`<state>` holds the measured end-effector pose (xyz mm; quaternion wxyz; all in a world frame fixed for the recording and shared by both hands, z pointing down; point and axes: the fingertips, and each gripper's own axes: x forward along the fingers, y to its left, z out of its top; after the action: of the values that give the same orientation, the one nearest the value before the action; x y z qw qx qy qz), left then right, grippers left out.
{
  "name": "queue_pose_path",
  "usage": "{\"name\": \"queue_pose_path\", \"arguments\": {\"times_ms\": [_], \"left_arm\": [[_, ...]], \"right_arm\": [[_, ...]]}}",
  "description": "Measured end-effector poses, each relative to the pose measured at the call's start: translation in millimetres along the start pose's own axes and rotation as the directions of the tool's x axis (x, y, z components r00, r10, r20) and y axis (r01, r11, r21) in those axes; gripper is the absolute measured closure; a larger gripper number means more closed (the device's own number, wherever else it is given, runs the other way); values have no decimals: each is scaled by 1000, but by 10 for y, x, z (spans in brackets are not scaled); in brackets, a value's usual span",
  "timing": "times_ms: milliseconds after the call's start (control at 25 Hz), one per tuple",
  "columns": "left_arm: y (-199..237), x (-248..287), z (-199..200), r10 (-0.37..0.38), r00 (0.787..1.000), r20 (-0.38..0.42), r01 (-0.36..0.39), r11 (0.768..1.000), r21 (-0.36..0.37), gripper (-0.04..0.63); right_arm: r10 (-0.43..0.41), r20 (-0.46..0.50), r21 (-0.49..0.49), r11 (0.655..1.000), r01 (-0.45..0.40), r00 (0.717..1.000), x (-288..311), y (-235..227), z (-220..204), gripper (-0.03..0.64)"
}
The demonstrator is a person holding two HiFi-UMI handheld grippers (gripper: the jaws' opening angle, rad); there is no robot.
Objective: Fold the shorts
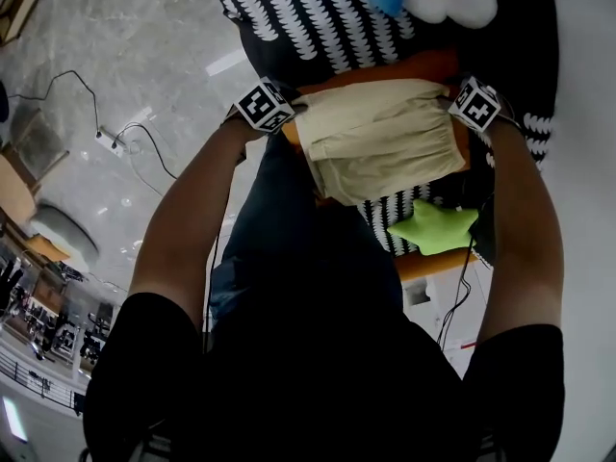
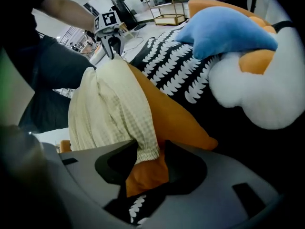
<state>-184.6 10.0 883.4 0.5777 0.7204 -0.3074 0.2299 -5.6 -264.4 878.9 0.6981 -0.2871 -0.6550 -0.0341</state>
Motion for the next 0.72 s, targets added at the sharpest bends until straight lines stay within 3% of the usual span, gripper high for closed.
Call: {"name": "queue_pose_path", "arguments": {"times_ms": [120,280,480,720], "left_arm": [[-40,20,-10,3,1000,-23,-2,999,53,519],[-97,-56,31,22,999,-33,-18,994,109,555],[-30,-262,112,59,998,18,-61,993,98,558],[207,-617,371,147,986,74,-155,982,111,558]], "right_arm": [[5,-35,-58,998,-7,999,28,-23,-25,502],[15,-57,-58,998,-18,998,-113,-66,-21,563],[-26,-46,-90,996,22,999,-252,-212,86,580],[-130,10,-113,985,130,991,-445,-522,293,583]]}}
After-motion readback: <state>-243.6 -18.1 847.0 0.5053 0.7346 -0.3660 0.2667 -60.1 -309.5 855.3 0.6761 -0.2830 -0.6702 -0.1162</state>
